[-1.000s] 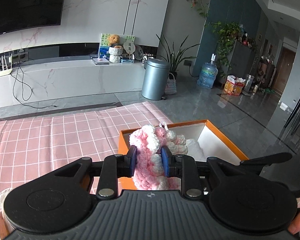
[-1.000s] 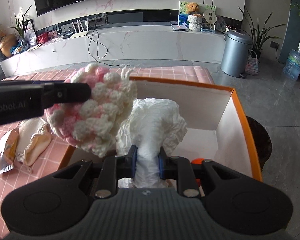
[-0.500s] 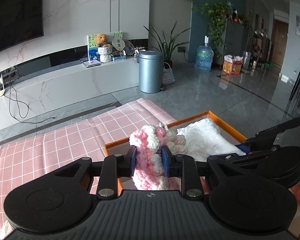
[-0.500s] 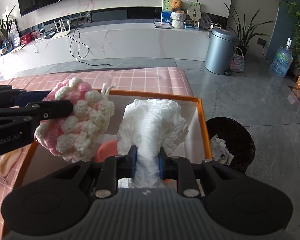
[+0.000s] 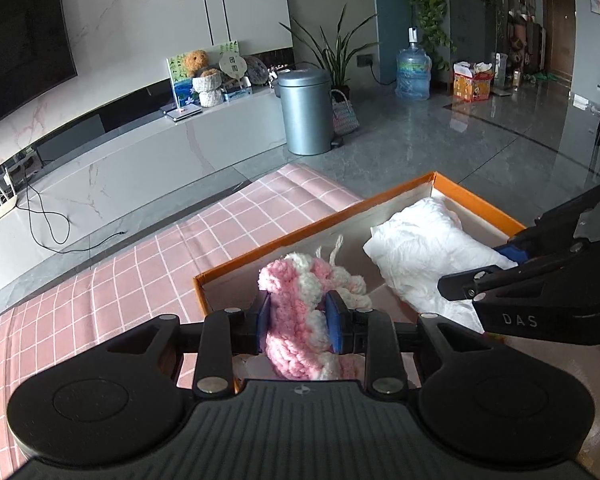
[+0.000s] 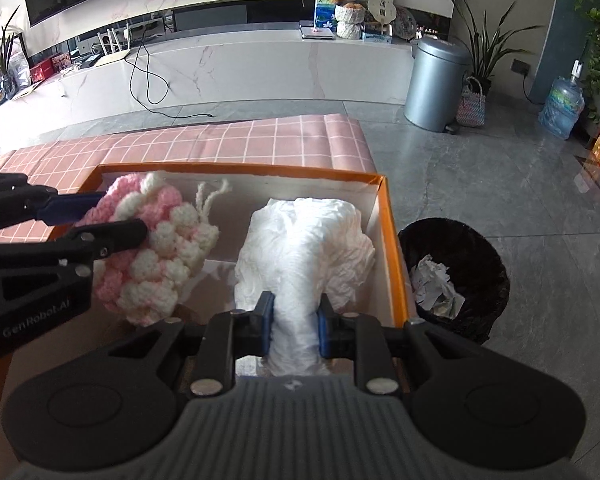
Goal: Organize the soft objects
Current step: 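Open the left tool to drop the crocheted hat while the right tool releases the white cloth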
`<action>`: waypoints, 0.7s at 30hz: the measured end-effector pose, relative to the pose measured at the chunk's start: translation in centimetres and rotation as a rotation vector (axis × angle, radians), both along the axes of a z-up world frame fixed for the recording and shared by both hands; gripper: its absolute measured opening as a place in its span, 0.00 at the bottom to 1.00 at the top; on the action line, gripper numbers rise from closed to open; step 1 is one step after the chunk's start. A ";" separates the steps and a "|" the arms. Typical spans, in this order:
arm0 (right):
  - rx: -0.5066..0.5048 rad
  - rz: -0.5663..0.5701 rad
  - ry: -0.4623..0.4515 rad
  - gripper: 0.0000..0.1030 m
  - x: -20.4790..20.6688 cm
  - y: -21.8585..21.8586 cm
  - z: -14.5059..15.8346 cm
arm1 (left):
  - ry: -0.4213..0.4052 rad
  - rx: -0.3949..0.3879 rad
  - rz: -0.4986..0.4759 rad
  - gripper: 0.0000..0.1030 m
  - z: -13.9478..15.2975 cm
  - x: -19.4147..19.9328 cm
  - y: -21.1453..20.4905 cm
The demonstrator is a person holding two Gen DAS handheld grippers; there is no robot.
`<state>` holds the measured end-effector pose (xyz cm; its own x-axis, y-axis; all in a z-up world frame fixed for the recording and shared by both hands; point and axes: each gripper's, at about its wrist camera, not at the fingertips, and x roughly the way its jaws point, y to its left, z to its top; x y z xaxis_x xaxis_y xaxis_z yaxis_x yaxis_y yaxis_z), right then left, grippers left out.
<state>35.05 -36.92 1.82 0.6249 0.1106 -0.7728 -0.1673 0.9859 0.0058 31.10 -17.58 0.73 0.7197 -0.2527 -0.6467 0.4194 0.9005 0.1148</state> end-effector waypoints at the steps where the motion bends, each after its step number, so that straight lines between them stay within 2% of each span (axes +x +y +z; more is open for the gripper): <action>1: -0.008 0.001 -0.007 0.20 0.1 0.2 0.0 | 0.001 0.009 0.012 0.34 -0.1 0.0 0.0; 8: -0.003 0.029 0.026 0.22 0.7 0.9 -0.4 | 0.008 0.003 0.025 0.40 -0.2 0.1 0.5; 13: 0.029 0.055 0.076 0.33 1.1 1.3 -1.2 | 0.013 -0.037 0.038 0.57 0.2 0.1 1.0; 15: 0.028 0.050 0.078 0.36 1.2 1.3 -1.4 | 0.008 -0.047 0.040 0.59 0.5 0.0 1.2; 16: 0.025 0.052 0.076 0.42 1.2 1.4 -1.4 | 0.005 -0.045 0.039 0.60 0.6 0.0 1.2; 21: 0.027 0.057 0.059 0.45 0.6 1.5 -0.7 | -0.003 -0.061 0.040 0.59 1.1 -0.4 1.4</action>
<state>35.62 -35.42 1.12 0.5706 0.1655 -0.8044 -0.2215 0.9742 0.0433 30.74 -16.14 1.81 0.7322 -0.2625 -0.6285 0.3824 0.9220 0.0604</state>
